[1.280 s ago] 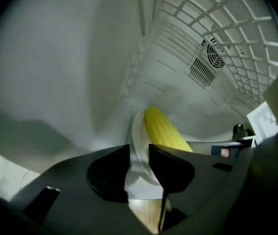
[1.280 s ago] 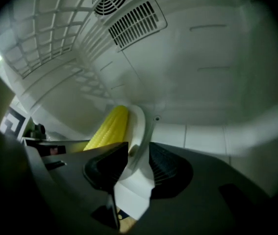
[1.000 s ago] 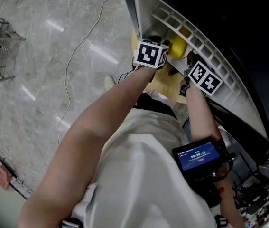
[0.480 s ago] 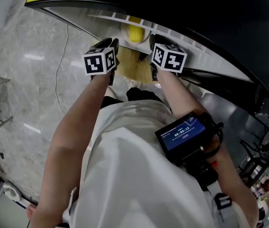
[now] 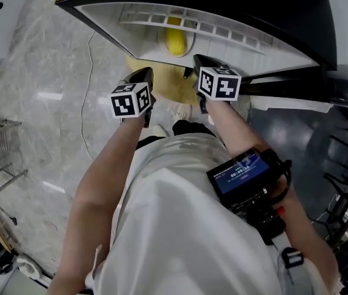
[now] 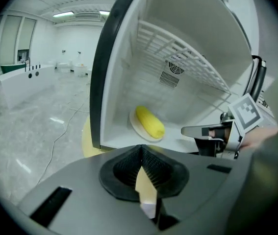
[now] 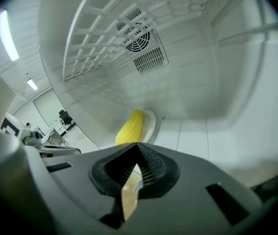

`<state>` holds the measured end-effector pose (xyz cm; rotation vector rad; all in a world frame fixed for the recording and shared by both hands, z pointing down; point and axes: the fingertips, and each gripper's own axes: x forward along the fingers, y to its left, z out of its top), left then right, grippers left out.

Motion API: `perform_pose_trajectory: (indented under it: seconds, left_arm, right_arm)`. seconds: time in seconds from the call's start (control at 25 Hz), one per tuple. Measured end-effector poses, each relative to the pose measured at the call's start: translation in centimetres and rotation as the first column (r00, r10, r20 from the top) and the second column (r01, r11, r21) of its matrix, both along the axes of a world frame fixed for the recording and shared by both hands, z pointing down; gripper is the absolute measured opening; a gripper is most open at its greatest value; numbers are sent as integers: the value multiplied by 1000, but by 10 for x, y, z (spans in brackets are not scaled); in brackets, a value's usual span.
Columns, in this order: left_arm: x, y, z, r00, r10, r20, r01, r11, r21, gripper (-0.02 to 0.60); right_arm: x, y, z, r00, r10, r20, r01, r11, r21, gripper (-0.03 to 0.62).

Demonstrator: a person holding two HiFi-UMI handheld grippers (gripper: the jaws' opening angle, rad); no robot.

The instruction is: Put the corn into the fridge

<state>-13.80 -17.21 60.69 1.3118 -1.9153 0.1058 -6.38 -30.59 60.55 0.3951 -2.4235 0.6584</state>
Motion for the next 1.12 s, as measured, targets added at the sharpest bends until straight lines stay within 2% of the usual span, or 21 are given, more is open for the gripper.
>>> perform_pose_trajectory:
  seconds: [0.24, 0.36, 0.6, 1.12]
  left_arm:
    - [10, 29, -32, 1000, 9, -4, -8, 994, 107, 8]
    - [26, 50, -52, 1000, 16, -8, -15, 988, 157, 8]
    - [44, 67, -86, 998, 63, 0, -60, 960, 272, 8]
    - [91, 113, -112, 988, 156, 17, -153, 926, 345, 8]
  right_arm:
    - [12, 32, -30, 998, -17, 55, 16, 1000, 27, 8]
    - [30, 59, -48, 997, -42, 70, 40, 999, 29, 6]
    - [48, 89, -78, 986, -89, 140, 84, 995, 46, 6]
    - [97, 144, -113, 963, -83, 257, 74, 996, 44, 7]
